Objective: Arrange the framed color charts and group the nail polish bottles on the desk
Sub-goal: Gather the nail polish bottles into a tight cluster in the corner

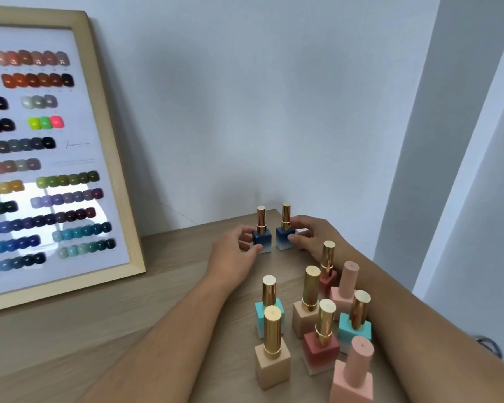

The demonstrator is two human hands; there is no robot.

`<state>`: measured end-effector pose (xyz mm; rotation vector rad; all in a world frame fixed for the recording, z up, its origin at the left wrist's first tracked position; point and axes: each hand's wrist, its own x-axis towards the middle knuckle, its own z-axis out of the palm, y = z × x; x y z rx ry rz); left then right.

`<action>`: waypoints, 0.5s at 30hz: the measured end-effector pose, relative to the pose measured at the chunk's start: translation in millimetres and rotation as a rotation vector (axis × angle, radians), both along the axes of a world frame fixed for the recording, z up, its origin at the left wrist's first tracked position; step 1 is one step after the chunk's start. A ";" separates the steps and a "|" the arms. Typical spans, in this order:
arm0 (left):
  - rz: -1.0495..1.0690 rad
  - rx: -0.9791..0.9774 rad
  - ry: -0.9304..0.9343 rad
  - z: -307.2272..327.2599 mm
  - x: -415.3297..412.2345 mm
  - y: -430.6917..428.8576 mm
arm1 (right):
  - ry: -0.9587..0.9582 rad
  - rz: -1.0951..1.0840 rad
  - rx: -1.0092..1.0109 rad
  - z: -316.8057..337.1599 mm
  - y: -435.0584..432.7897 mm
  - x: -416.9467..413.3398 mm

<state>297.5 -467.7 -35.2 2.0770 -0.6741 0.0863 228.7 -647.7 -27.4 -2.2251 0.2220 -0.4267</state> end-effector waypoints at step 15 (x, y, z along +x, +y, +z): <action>0.019 0.007 -0.034 -1.6 3.6 -4.1 | -0.086 -0.085 0.041 -3.4 13.0 5.9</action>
